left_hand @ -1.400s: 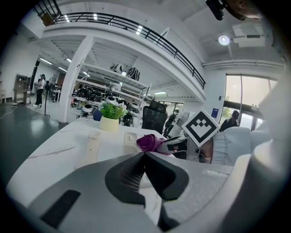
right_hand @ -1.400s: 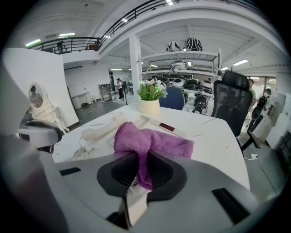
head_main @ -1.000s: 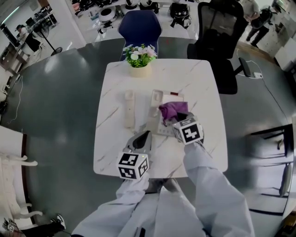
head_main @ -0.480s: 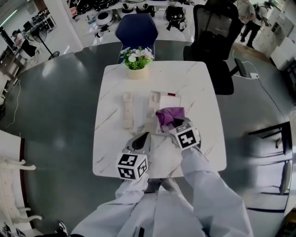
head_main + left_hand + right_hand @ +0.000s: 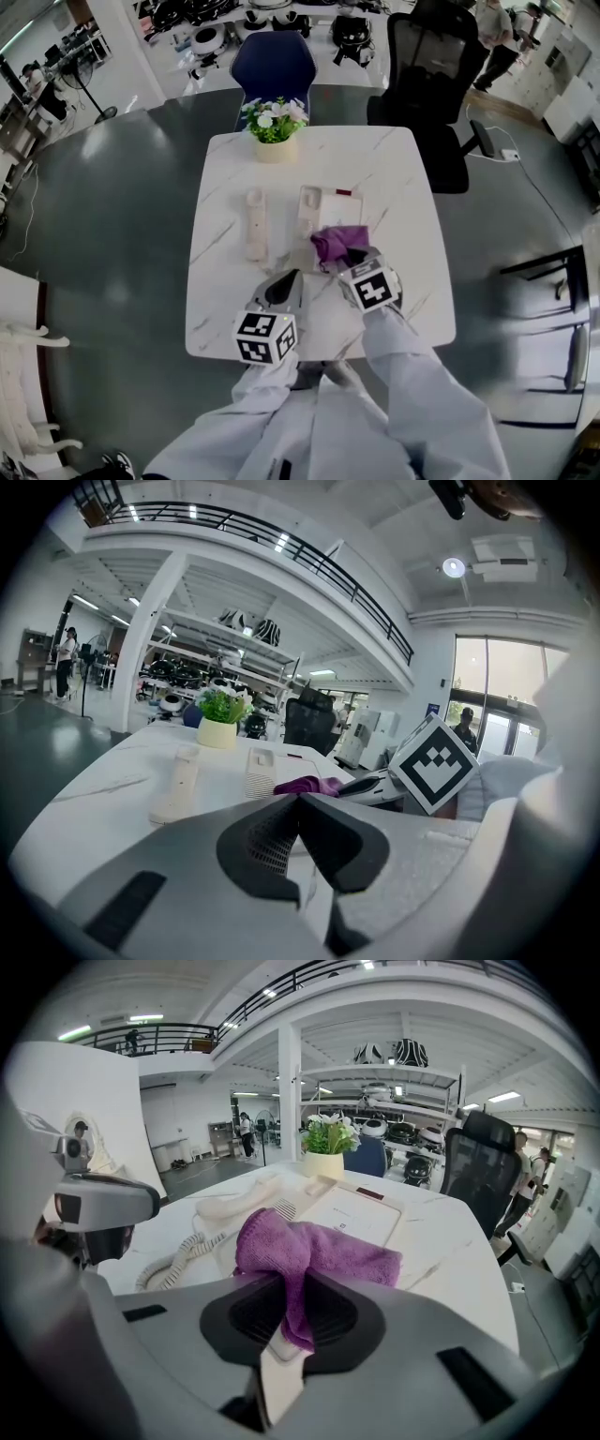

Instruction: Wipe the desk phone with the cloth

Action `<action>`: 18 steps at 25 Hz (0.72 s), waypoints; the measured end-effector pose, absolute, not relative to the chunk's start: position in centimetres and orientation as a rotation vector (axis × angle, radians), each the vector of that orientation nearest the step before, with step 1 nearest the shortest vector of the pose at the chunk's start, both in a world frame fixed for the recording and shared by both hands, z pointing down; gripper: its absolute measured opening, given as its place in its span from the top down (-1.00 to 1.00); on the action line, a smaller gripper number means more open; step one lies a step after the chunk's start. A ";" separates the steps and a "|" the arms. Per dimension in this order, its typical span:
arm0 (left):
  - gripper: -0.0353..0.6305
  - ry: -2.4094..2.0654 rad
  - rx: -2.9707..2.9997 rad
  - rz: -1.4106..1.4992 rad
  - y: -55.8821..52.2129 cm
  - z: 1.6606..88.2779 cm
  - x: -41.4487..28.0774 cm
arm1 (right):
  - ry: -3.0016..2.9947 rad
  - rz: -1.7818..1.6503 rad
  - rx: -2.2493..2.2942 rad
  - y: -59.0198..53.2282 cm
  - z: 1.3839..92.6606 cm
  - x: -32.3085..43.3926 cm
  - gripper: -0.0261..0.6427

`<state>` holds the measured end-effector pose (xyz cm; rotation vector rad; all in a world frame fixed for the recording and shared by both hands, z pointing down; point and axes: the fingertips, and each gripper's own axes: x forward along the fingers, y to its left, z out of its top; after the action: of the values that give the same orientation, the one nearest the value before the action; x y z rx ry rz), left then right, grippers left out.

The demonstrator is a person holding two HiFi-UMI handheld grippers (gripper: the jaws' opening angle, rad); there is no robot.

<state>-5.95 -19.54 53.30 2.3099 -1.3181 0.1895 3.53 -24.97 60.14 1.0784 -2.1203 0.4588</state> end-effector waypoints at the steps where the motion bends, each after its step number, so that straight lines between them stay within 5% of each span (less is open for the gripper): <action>1: 0.90 -1.318 2.310 0.188 -19.5 53.3 -5.9 | -2.119 0.459 1.078 -24.8 60.2 3.5 0.81; 18: 0.90 -1.303 2.316 0.174 -19.2 53.0 -6.6 | -2.089 0.508 1.068 -21.9 61.0 3.4 0.81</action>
<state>-6.58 -19.17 52.97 2.3164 -1.3034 0.1741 3.36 -21.95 61.03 1.0678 -2.0887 0.5084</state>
